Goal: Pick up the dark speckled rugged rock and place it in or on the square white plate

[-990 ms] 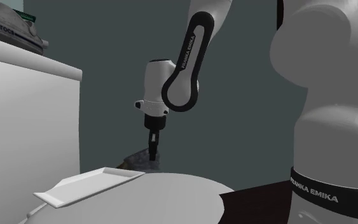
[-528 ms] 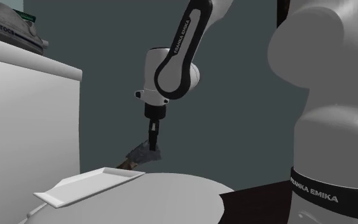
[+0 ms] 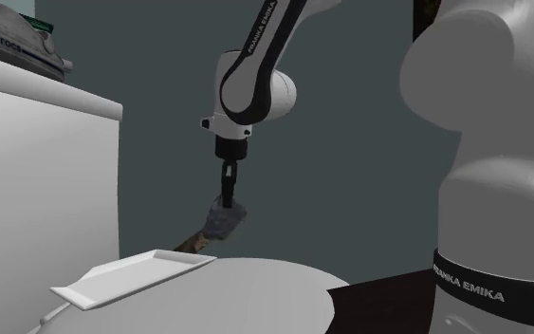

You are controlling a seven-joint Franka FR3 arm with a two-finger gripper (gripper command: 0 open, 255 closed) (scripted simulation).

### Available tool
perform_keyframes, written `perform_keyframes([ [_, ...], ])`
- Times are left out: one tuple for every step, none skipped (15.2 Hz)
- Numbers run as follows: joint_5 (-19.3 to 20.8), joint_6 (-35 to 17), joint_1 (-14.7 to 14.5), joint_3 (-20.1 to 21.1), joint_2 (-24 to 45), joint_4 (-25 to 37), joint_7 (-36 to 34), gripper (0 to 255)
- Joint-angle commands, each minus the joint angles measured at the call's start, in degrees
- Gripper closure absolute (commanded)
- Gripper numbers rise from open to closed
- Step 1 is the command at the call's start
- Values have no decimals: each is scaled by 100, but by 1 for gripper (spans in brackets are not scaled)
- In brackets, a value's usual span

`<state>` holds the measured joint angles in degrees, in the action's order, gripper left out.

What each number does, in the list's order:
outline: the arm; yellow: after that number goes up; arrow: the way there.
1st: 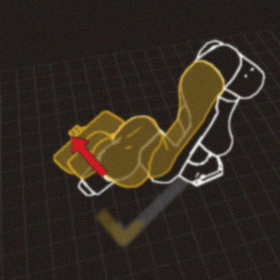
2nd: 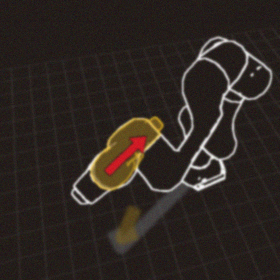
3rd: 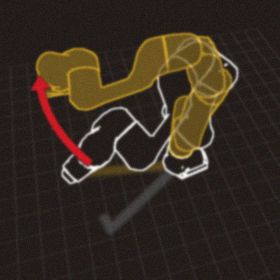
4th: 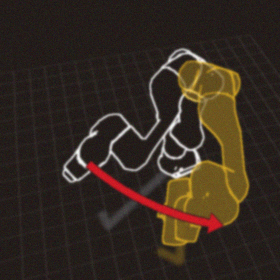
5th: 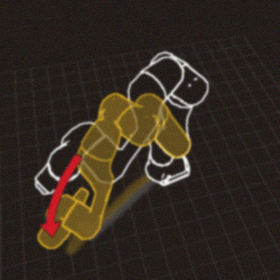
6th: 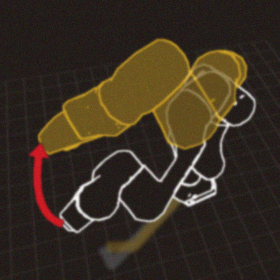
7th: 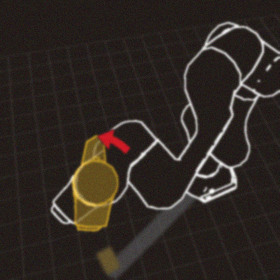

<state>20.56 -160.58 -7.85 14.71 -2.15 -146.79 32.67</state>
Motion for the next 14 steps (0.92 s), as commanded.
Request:
perform_keyframes([
  [-258, 163, -38, 1, -167, 16, 214, 255],
  [-354, 237, -59, -5, -237, 27, 294, 255],
  [-281, 312, -120, 87, -199, 112, 87, 255],
  [-209, 391, -175, 183, -155, 203, -116, 255],
  [-138, 472, -233, 275, -105, 301, -314, 255],
  [-67, 556, -290, 365, -49, 405, -509, 255],
  [4, 643, -351, 450, 14, 516, -700, 255],
  [75, 732, -415, 530, 82, 634, -887, 255],
  [147, 825, -479, 608, 156, 759, -1070, 255],
  [218, 921, -543, 683, 235, 889, -1249, 255],
  [290, 1020, -614, 751, 320, 1026, -1423, 255],
  [362, 1121, -689, 814, 411, 1169, -1593, 255],
  [434, 1226, -764, 873, 507, 1318, -1758, 255],
  [505, 1334, -841, 931, 608, 1474, -1919, 255],
])
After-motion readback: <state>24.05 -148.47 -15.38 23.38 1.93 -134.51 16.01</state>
